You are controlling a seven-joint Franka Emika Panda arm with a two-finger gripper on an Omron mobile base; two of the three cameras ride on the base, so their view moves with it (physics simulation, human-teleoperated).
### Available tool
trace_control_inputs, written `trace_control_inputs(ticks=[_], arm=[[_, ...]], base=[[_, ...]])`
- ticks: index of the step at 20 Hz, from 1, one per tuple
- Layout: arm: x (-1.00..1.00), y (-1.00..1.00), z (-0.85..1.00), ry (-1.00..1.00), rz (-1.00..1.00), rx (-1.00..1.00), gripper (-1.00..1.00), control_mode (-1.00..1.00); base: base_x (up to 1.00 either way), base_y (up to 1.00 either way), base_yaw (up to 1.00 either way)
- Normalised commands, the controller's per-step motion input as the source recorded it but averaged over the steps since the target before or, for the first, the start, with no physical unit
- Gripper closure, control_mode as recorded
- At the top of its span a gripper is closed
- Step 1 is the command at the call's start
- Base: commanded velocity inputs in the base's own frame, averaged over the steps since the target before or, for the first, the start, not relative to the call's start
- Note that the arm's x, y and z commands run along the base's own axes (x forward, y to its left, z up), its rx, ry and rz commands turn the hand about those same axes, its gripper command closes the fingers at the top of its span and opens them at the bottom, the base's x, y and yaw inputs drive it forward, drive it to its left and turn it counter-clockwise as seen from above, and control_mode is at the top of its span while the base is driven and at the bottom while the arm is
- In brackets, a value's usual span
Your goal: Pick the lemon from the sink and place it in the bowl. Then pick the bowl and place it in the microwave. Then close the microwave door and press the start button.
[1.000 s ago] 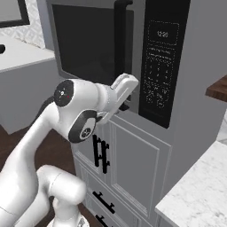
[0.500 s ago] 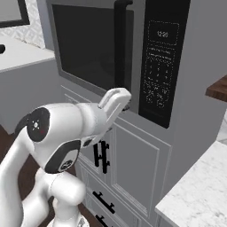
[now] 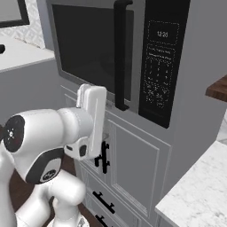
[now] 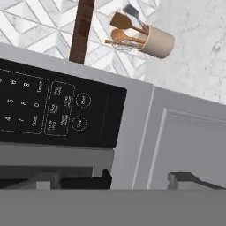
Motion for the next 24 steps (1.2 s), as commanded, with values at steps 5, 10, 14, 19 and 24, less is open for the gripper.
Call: trace_control_inputs(ticks=[5, 10, 14, 19, 24], arm=[[-0.16, 0.09, 0.14, 0.54, 0.16, -0.50, 1.00, -1.00], [-0.29, -0.06, 0.29, 0.45, 0.09, -0.28, 1.00, -1.00], [-0.40, -0.18, 0.21, 0.30, 0.16, -0.17, 1.00, -1.00], [-0.42, -0.09, 0.02, 0.16, 0.28, -0.19, 1.00, -1.00], [-0.04, -0.04, -0.08, -0.27, 0.32, -0.07, 1.00, -1.00]], base=[[0.00, 0.00, 0.00], [0.00, 0.00, 0.00], [0.00, 0.00, 0.00], [0.00, 0.00, 0.00], [0.00, 0.00, 0.00]])
